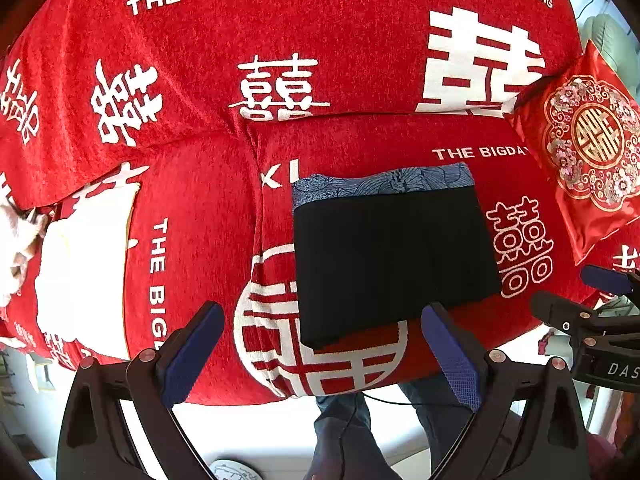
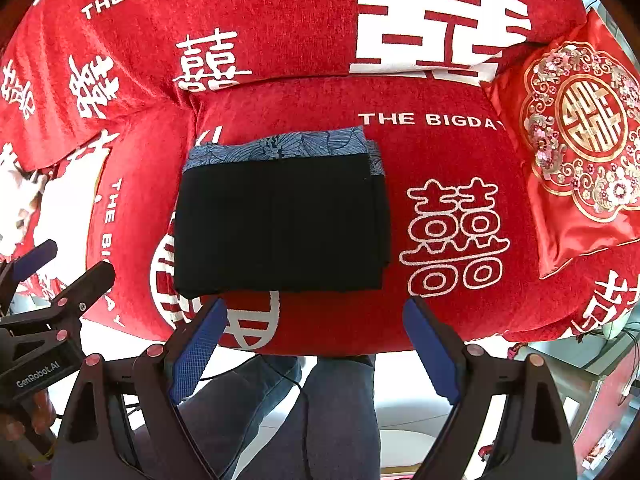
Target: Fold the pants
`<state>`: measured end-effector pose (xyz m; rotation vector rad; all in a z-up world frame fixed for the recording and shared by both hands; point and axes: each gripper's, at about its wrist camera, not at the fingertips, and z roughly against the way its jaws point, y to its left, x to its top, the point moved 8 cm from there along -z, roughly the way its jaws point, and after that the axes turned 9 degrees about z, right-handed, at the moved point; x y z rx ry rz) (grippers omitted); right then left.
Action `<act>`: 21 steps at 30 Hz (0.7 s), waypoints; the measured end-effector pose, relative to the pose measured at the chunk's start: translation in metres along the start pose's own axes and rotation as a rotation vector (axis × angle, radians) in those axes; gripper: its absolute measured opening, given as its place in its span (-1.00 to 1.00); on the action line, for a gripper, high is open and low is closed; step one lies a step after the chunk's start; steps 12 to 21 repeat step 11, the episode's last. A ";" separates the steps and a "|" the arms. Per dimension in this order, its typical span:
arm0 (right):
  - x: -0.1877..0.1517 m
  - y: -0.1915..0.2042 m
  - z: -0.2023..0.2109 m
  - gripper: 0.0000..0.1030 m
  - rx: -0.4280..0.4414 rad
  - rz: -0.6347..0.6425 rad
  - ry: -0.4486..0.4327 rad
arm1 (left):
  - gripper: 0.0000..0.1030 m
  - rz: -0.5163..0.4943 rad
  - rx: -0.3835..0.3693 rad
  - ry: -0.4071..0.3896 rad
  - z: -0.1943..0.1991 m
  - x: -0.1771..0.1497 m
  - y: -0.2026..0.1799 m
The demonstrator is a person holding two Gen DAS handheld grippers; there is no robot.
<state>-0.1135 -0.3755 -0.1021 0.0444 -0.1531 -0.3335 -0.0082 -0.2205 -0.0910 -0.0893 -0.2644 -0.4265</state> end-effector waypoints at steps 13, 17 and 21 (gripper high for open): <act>-0.003 0.001 -0.001 0.78 0.006 0.010 0.006 | 0.93 -0.004 -0.015 -0.006 0.003 -0.002 0.002; -0.003 0.001 -0.001 0.78 0.006 0.010 0.006 | 0.93 -0.004 -0.015 -0.006 0.003 -0.002 0.002; -0.003 0.001 -0.001 0.78 0.006 0.010 0.006 | 0.93 -0.004 -0.015 -0.006 0.003 -0.002 0.002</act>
